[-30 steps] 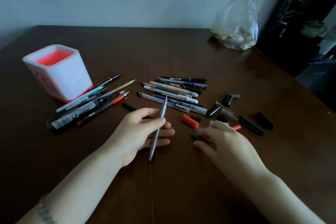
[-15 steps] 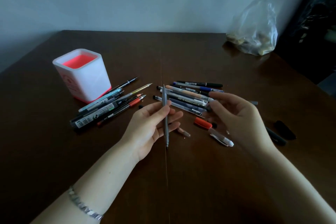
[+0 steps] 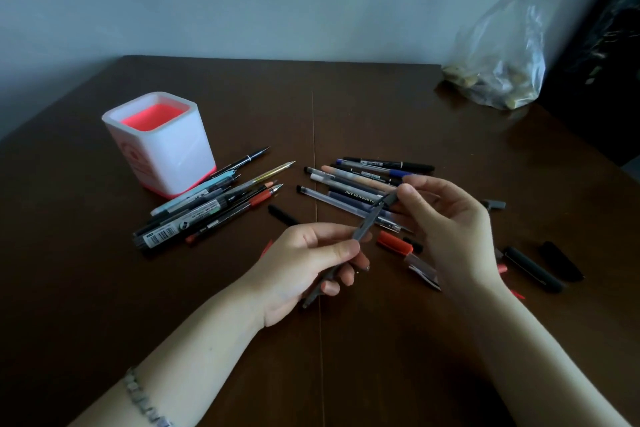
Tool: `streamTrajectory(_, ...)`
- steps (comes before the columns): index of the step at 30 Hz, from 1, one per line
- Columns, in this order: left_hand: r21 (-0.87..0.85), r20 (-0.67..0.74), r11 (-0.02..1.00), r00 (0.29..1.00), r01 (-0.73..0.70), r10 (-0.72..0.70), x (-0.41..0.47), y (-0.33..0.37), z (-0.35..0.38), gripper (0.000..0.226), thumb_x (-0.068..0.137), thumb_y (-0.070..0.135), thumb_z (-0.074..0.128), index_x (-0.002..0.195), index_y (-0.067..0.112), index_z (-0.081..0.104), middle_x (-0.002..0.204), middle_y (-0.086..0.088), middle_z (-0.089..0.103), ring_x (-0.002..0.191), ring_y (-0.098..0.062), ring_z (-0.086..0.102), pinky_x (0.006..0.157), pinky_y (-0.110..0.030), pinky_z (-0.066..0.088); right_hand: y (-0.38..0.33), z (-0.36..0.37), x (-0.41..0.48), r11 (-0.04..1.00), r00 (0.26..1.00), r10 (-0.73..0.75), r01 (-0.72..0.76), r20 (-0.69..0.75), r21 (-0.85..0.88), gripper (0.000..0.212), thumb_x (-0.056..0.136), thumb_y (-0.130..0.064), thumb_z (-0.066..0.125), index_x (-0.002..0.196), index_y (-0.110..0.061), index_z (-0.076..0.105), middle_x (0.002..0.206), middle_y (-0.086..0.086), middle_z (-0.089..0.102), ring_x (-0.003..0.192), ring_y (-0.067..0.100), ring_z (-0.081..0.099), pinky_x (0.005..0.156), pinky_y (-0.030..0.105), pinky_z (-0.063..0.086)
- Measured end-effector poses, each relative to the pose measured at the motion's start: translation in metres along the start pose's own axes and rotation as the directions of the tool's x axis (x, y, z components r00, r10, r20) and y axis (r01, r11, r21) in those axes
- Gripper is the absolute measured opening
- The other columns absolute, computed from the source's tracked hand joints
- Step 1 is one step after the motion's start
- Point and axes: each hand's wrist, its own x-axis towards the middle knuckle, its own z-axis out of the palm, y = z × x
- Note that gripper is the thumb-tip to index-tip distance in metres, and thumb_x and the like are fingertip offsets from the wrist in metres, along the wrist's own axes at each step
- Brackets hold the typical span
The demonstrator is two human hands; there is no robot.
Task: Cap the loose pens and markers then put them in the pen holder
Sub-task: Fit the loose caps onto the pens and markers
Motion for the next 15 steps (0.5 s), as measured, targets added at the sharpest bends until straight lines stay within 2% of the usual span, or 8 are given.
streamTrajectory(3, 0.019, -0.006, 1.000, 1.000, -0.014, 0.014, -0.0001, -0.0010, -0.0001, 0.022, 0.084, 0.007, 0.053, 0.103, 0.008, 0.064, 0.066, -0.002, 0.065, 0.054, -0.008, 0.054, 0.043, -0.016, 0.038, 0.0003, 0.0016, -0.0032, 0.994, 0.995, -0.048, 0.056, 0.082, -0.097, 0.013, 0.077, -0.013, 0.063, 0.088, -0.020, 0.065, 0.086, 0.000, 0.072, 0.079, 0.007, 0.070, 0.069, 0.019, 0.057)
streamTrajectory(7, 0.035, -0.001, 0.999, 1.000, -0.029, 0.029, -0.0006, -0.0017, 0.0009, 0.020, 0.085, 0.006, 0.053, 0.102, 0.009, 0.064, 0.067, -0.002, 0.065, 0.054, -0.007, 0.052, 0.043, -0.015, 0.037, -0.0011, 0.0012, -0.0041, 0.998, 0.991, -0.039, 0.045, 0.129, -0.043, 0.016, 0.079, -0.010, 0.061, 0.087, -0.023, 0.065, 0.076, -0.006, 0.071, 0.073, 0.003, 0.069, 0.060, 0.011, 0.052)
streamTrajectory(11, 0.047, -0.008, 0.998, 0.999, -0.046, 0.046, -0.0017, -0.0017, 0.0020, 0.019, 0.085, 0.005, 0.054, 0.100, 0.009, 0.065, 0.069, -0.004, 0.065, 0.053, -0.006, 0.050, 0.042, -0.014, 0.036, -0.0016, 0.0003, -0.0035, 0.998, 0.987, -0.035, 0.042, 0.155, -0.043, 0.016, 0.079, -0.010, 0.060, 0.086, -0.023, 0.066, 0.070, -0.010, 0.073, 0.071, 0.004, 0.070, 0.058, 0.011, 0.052)
streamTrajectory(15, 0.151, -0.043, 0.985, 0.995, -0.087, 0.094, -0.0026, -0.0015, 0.0024, 0.020, 0.086, 0.005, 0.055, 0.101, 0.012, 0.066, 0.072, -0.005, 0.066, 0.053, -0.005, 0.049, 0.043, -0.014, 0.037, -0.0037, -0.0033, -0.0021, 0.999, 0.982, -0.031, 0.039, 0.188, -0.036, 0.016, 0.078, -0.008, 0.060, 0.085, -0.021, 0.067, 0.071, -0.010, 0.073, 0.072, 0.007, 0.071, 0.059, 0.013, 0.053)
